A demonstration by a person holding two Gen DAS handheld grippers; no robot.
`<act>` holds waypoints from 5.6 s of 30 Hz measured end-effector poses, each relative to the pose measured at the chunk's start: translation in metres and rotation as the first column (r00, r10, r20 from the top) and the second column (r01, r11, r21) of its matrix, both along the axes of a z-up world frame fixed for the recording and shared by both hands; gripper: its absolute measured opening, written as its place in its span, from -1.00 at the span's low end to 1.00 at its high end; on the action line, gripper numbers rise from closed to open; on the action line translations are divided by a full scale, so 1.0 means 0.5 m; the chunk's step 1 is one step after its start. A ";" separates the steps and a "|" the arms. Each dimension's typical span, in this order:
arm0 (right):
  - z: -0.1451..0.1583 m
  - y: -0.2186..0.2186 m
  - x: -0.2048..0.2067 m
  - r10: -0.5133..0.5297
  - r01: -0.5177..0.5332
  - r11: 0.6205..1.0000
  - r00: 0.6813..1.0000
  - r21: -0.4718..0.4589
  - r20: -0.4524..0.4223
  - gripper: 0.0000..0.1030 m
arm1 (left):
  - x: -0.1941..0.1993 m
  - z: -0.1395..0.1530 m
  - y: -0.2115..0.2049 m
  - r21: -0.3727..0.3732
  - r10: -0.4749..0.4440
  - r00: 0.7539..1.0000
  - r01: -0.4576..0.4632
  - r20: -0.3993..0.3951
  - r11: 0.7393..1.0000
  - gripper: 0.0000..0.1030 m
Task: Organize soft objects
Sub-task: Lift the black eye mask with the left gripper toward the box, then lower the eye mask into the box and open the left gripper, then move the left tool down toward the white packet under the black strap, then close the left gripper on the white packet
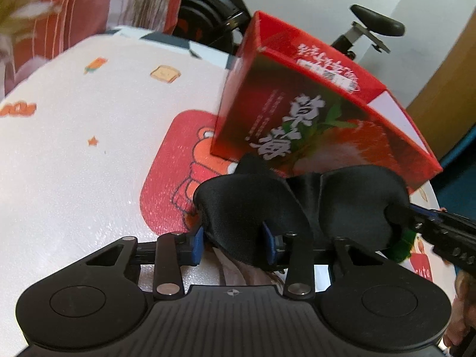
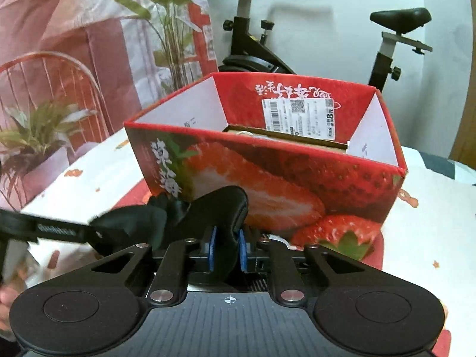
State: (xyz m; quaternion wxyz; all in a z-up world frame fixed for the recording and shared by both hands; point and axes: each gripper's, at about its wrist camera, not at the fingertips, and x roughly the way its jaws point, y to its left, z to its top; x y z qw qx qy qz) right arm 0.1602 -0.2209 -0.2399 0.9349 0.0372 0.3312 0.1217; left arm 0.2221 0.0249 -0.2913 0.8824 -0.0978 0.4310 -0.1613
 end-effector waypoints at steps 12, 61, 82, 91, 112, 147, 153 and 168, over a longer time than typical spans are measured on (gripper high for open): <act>0.085 0.037 -0.031 0.081 -0.073 0.996 0.985 -0.055 0.154 -0.73 | -0.029 0.129 0.015 -0.009 -0.006 0.985 0.007 0.170 1.000 -0.48; 0.045 -0.133 0.223 -0.142 0.141 0.990 0.989 -0.030 -0.047 -0.66 | 0.254 0.123 -0.247 0.238 -0.253 0.966 0.231 0.062 0.943 -0.54; 0.147 -0.149 0.091 -0.243 0.244 0.970 0.956 0.016 0.164 0.99 | 0.142 0.240 -0.196 0.211 -0.243 0.932 0.189 0.268 0.959 1.00; 0.160 -0.146 -0.006 -0.288 0.273 0.957 0.927 0.093 0.242 0.99 | 0.038 0.257 -0.159 0.228 -0.226 0.911 0.152 0.346 0.962 1.00; 0.047 -0.100 -0.102 -0.247 0.233 0.963 0.964 0.137 0.100 0.99 | -0.084 0.137 -0.070 0.202 -0.101 0.973 0.058 0.208 0.978 1.00; -0.022 -0.099 -0.123 -0.194 0.196 0.961 0.981 0.196 -0.029 0.23 | -0.105 0.094 -0.057 0.021 -0.088 0.989 0.086 0.121 0.996 0.01; -0.024 -0.090 -0.117 -0.170 0.174 0.965 0.985 0.197 -0.036 0.12 | -0.104 0.085 -0.060 0.007 -0.101 0.990 0.101 0.098 0.995 0.01; -0.082 -0.047 -0.041 -0.070 0.107 0.969 0.983 0.223 -0.171 -0.09 | -0.018 0.031 -0.079 -0.077 -0.086 0.992 0.079 -0.090 0.994 -0.12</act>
